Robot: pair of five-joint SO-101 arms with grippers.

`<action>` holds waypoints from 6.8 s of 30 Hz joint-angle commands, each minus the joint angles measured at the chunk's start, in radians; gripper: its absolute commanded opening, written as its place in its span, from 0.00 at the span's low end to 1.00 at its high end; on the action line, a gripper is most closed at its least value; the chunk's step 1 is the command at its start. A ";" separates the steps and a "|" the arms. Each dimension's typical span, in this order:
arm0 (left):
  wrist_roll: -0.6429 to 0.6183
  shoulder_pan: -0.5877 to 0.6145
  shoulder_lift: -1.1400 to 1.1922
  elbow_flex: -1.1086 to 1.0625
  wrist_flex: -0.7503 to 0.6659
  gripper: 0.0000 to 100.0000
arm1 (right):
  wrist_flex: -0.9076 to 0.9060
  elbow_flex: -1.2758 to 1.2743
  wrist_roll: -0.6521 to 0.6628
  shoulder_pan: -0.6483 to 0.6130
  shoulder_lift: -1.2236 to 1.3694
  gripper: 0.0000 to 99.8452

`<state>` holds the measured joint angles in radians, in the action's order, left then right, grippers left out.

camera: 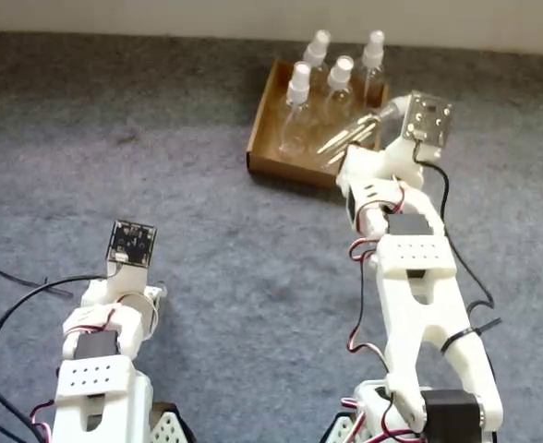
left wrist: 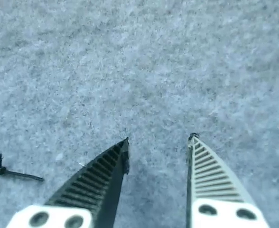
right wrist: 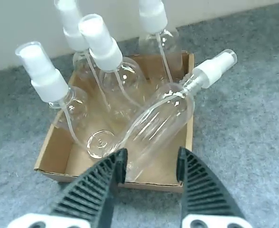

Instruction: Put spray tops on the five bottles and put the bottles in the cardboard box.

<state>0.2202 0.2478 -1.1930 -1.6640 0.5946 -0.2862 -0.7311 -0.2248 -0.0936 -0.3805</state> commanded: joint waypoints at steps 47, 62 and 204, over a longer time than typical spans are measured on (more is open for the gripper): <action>0.006 0.012 -0.012 -0.005 -0.032 0.19 | -0.348 1.150 -0.514 0.140 0.886 0.24; 0.006 0.013 -0.012 -0.005 -0.032 0.19 | -0.349 1.156 -0.512 0.127 0.970 0.24; 0.006 0.013 -0.012 -0.005 -0.032 0.19 | -0.522 1.535 -0.422 0.107 1.188 0.06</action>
<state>0.2202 0.2478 -1.1930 -1.6640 0.5762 -0.8216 0.7480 -0.6544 -0.0061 0.8332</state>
